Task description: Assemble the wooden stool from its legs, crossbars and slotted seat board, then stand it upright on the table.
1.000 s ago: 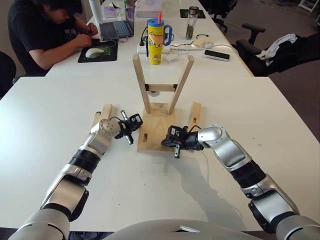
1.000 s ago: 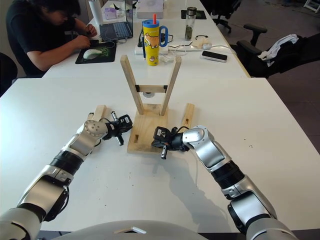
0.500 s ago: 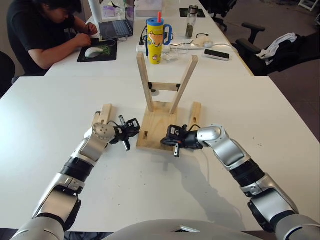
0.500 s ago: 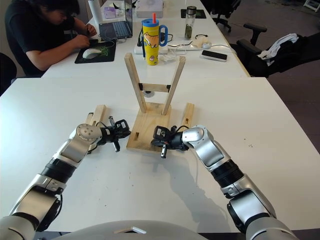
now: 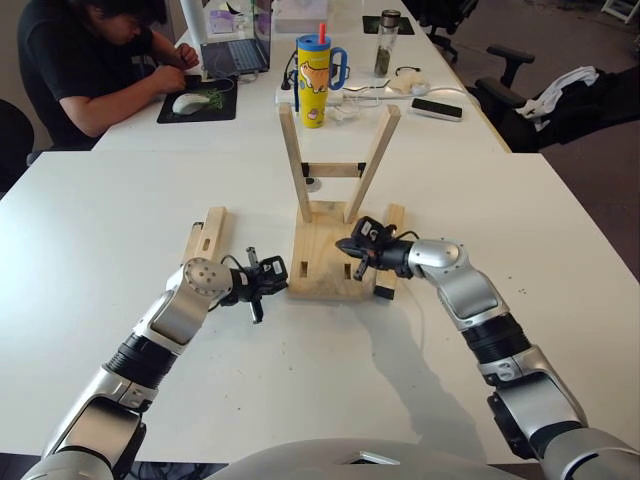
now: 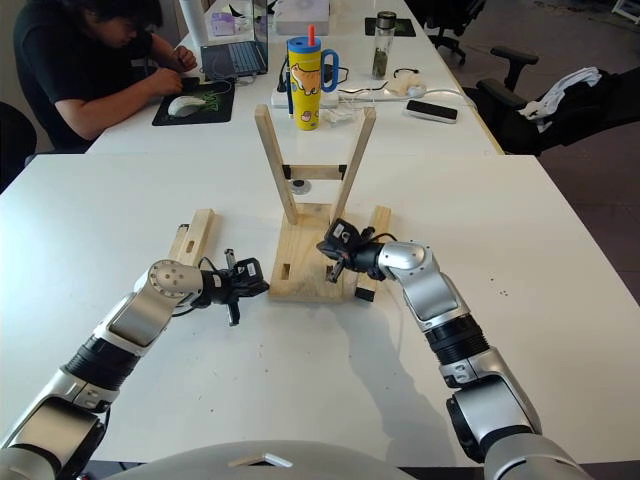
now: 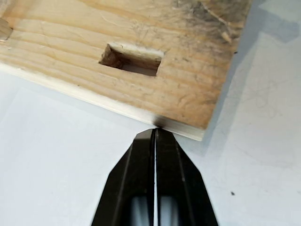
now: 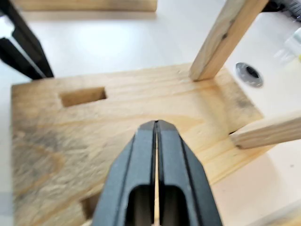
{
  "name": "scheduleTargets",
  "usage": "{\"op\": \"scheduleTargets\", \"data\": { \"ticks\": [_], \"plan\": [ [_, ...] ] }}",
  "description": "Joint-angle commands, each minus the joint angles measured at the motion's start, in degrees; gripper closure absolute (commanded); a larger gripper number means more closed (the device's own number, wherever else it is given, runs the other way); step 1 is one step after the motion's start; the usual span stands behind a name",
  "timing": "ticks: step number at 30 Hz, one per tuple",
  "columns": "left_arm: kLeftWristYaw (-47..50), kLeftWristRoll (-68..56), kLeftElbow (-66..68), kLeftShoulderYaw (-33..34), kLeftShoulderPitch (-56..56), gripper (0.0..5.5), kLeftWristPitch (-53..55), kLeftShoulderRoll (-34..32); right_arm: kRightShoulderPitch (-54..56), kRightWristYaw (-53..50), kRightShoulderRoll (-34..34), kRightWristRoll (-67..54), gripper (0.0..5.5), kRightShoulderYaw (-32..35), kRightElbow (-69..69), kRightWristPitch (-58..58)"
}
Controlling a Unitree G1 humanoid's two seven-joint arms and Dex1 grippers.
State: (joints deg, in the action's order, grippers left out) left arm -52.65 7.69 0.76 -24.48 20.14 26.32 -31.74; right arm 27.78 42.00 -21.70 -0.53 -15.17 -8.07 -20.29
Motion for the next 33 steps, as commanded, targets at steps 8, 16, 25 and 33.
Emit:
{"op": "scheduleTargets", "data": {
  "ticks": [8, 16, 25, 33],
  "plan": [
    [13.19, -13.79, 0.4, 24.16, -1.14, 4.85, -2.15, 5.57, -5.95, -17.24, 10.67, -7.59, 5.5, 13.43, 3.72, -8.76],
    [24.02, -14.95, 5.55, 35.82, -2.12, 3.73, -0.07, 2.74, -10.72, -24.38, 12.76, -12.05, 4.82, 21.77, 7.29, -11.72],
    [28.79, -12.46, 11.52, 36.53, -3.58, 3.22, 2.23, -0.05, -10.61, -24.52, 11.95, -12.88, 3.5, 22.0, 7.73, -11.47],
    [26.65, -16.68, 12.99, 37.28, -4.32, 3.22, 7.83, 1.07, -11.01, -24.88, 11.69, -12.93, 3.5, 21.74, 8.11, -12.31]
  ]
}}
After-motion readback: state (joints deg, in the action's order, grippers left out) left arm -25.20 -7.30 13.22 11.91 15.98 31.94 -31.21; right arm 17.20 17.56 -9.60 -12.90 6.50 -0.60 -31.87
